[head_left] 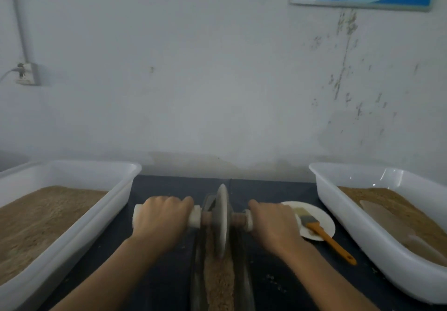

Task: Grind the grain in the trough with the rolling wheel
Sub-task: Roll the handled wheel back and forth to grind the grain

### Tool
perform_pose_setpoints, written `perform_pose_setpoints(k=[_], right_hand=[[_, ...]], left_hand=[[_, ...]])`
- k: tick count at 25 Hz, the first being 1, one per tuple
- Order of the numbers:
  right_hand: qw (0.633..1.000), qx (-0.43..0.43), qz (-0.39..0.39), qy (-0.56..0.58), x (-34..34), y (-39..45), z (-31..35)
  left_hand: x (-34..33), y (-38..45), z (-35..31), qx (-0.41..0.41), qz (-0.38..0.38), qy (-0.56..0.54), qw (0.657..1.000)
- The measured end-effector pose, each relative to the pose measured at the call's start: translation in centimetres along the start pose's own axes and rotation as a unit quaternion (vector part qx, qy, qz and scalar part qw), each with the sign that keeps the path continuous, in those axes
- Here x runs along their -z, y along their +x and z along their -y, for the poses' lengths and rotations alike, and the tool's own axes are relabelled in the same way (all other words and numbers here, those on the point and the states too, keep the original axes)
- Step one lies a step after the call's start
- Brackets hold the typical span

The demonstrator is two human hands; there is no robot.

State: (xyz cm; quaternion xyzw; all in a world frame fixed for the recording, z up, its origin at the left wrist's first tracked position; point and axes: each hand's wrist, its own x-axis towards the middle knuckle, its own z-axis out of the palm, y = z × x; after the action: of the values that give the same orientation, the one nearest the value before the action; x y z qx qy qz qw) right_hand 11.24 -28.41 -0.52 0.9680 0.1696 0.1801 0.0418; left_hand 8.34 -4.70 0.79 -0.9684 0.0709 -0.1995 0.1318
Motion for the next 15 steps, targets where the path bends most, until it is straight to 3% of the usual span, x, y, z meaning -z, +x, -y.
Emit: perform_pose_setpoints(k=[6, 7, 10, 13, 15], right_hand=[[0.994, 0.053, 0.094, 0.024, 2.5, -7.4, 0.4], [0.993, 0.074, 0.090, 0.000, 3.5, -8.7, 0.6], [0.996, 0.080, -0.020, -0.037, 5.2, -10.4, 1.2], [0.992, 0.087, 0.079, -0.037, 3.7, -7.7, 1.2], [0.997, 0.065, 0.021, -0.047, 2.2, -4.2, 0.8]], left_hand=[[0.9, -6.3, -0.4, -0.063, 0.024, -0.057, 0.996], [0.9, -7.8, -0.3, -0.068, 0.019, -0.064, 0.995], [1.2, -9.8, 0.4, -0.057, 0.020, -0.084, 0.995], [0.8, -7.5, 0.4, -0.038, 0.055, -0.085, 0.994], [-0.6, -4.6, 0.3, -0.010, 0.008, -0.057, 0.998]])
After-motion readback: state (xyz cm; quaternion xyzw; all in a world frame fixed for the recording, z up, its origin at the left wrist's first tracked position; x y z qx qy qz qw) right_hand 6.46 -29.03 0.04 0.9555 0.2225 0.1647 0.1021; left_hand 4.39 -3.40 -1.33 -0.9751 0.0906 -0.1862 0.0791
